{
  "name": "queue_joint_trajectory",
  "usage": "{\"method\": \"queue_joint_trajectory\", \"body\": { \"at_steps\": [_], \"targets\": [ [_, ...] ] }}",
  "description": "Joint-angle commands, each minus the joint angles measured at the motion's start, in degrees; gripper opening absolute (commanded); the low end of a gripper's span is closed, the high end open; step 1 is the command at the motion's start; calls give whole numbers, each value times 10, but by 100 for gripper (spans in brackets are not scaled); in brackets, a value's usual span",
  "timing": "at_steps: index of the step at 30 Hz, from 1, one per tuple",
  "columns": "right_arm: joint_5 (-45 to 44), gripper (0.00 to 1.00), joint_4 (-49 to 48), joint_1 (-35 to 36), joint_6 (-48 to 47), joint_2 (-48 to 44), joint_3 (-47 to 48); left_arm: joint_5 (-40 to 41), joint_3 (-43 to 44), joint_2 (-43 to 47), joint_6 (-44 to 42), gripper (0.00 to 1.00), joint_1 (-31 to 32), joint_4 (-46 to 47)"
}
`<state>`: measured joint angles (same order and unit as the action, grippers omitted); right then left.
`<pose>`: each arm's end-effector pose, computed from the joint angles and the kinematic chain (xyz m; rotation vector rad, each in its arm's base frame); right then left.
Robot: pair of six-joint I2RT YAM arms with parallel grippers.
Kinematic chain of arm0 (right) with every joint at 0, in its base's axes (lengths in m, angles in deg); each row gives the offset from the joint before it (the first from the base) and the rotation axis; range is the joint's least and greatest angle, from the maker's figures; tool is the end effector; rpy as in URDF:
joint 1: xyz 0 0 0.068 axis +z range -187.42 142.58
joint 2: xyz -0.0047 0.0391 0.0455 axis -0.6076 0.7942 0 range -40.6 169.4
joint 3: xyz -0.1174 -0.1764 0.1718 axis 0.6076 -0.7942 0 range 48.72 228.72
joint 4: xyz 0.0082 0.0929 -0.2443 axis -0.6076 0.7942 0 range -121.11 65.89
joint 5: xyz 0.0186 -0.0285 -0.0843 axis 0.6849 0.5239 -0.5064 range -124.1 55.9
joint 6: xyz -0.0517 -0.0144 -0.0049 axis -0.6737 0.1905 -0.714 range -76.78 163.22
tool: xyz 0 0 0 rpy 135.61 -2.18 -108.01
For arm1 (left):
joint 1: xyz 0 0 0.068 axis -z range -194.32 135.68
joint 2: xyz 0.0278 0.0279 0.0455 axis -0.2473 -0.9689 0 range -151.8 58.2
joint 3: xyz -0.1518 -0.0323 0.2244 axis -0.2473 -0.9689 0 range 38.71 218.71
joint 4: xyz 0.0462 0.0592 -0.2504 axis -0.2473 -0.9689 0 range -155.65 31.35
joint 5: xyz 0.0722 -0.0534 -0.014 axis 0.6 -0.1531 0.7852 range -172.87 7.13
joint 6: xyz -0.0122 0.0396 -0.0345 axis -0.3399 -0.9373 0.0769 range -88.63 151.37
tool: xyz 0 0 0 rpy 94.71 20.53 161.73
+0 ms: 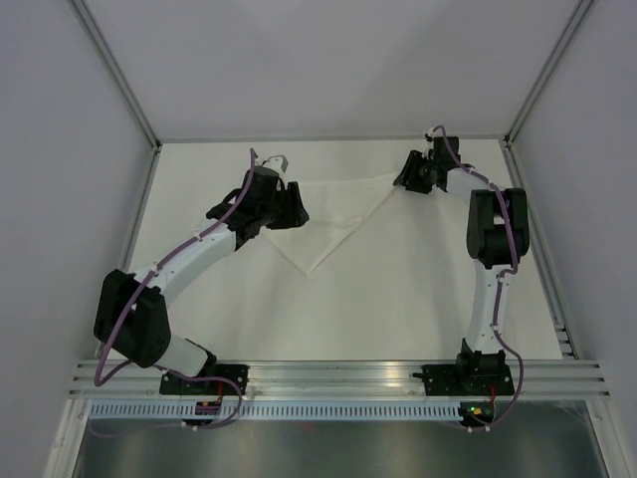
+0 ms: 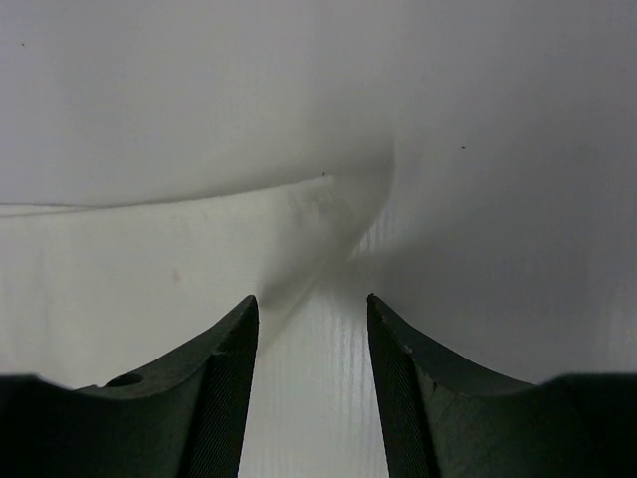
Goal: Fold the napkin, place the utensils inside, and roll it up
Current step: Fold the napkin
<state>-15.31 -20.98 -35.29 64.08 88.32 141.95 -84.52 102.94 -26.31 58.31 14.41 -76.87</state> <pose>0.4942 0.0299 0.1475 0.2304 2.3813 0.5800 0.2899 -0.1601 0.2795 0.0518 2.3014 -0.5479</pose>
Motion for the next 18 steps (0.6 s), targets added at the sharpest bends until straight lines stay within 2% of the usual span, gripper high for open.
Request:
{"method": "queue_joint_trajectory", "body": {
  "at_steps": [1, 9, 15, 18],
  "targets": [
    [31, 54, 1, 0, 44, 15, 30, -10, -6, -3, 2, 57, 2, 26],
    [40, 53, -9, 0, 72, 46, 48, -8, -9, 0, 2, 57, 2, 27],
    [32, 49, -26, 0, 75, 48, 42, -8, -12, -2, 4, 57, 2, 27],
    [34, 43, -41, 0, 81, 49, 35, -8, -13, -4, 5, 57, 2, 27]
  ]
}}
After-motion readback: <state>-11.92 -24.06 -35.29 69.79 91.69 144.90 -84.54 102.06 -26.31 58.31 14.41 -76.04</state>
